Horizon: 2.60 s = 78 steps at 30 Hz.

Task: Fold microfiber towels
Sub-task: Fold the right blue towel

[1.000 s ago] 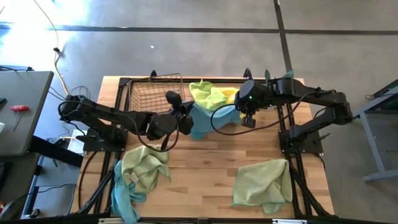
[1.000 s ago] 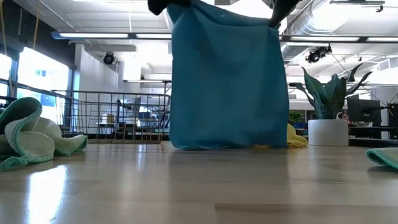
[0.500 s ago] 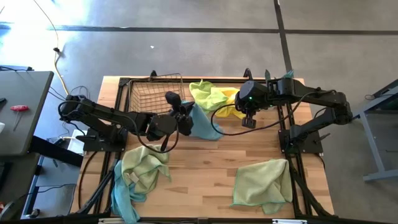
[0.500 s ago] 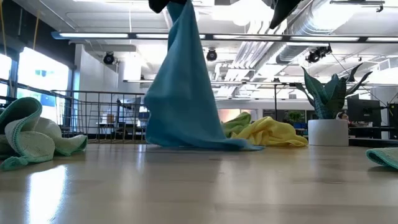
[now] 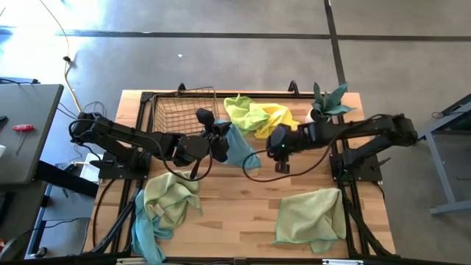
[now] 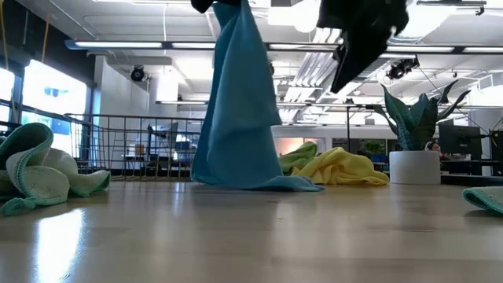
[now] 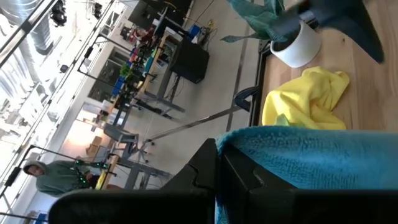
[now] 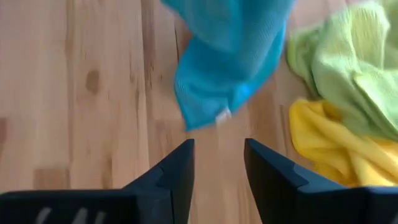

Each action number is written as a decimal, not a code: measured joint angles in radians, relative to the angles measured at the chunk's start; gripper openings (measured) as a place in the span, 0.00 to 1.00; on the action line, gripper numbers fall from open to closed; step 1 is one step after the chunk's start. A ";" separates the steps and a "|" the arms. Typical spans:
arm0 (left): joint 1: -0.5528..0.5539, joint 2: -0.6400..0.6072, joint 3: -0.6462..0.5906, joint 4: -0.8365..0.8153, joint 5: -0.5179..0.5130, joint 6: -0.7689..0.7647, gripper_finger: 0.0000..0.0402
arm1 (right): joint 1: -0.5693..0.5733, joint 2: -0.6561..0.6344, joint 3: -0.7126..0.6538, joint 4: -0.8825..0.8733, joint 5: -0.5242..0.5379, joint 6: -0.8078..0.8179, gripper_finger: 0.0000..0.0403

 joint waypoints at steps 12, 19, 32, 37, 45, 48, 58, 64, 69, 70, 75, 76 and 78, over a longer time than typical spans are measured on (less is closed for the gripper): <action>0.000 0.000 0.000 0.000 0.000 -0.003 0.00 | 0.001 0.003 -0.300 0.748 0.061 -0.081 0.33; 0.000 0.000 0.000 0.000 0.006 -0.018 0.00 | -0.014 0.008 -0.399 1.100 0.050 -0.144 0.33; 0.000 0.000 0.000 0.000 0.048 -0.046 0.00 | -0.021 0.087 -0.405 1.436 -0.025 -0.215 0.33; 0.000 0.000 0.000 0.000 0.048 -0.045 0.00 | -0.028 0.088 -0.405 1.537 -0.064 -0.212 0.33; 0.000 0.000 0.000 0.000 0.049 -0.053 0.00 | -0.066 0.102 -0.351 1.567 -0.158 -0.161 0.33; -0.001 0.000 0.000 0.000 0.049 -0.053 0.00 | -0.072 0.131 -0.318 1.555 -0.170 -0.160 0.33; -0.019 0.000 0.000 0.000 0.048 -0.052 0.00 | -0.077 0.193 -0.281 1.448 -0.248 -0.101 0.33; -0.018 0.000 0.000 0.000 0.045 -0.052 0.00 | -0.068 0.193 -0.281 1.312 -0.296 -0.062 0.33; -0.018 0.000 0.000 0.000 0.045 -0.052 0.00 | -0.040 0.193 -0.281 1.200 -0.306 -0.053 0.33; -0.018 0.000 0.000 0.000 0.045 -0.052 0.00 | -0.034 0.193 -0.281 1.186 -0.306 -0.053 0.33; -0.018 0.000 0.000 0.000 0.045 -0.052 0.00 | -0.007 0.193 -0.281 1.117 -0.290 -0.054 0.33; -0.018 0.000 0.000 0.000 0.045 -0.052 0.00 | -0.003 0.193 -0.281 1.113 -0.286 -0.054 0.33; -0.018 0.000 0.000 0.000 0.045 -0.052 0.00 | 0.004 0.193 -0.281 1.109 -0.286 -0.054 0.33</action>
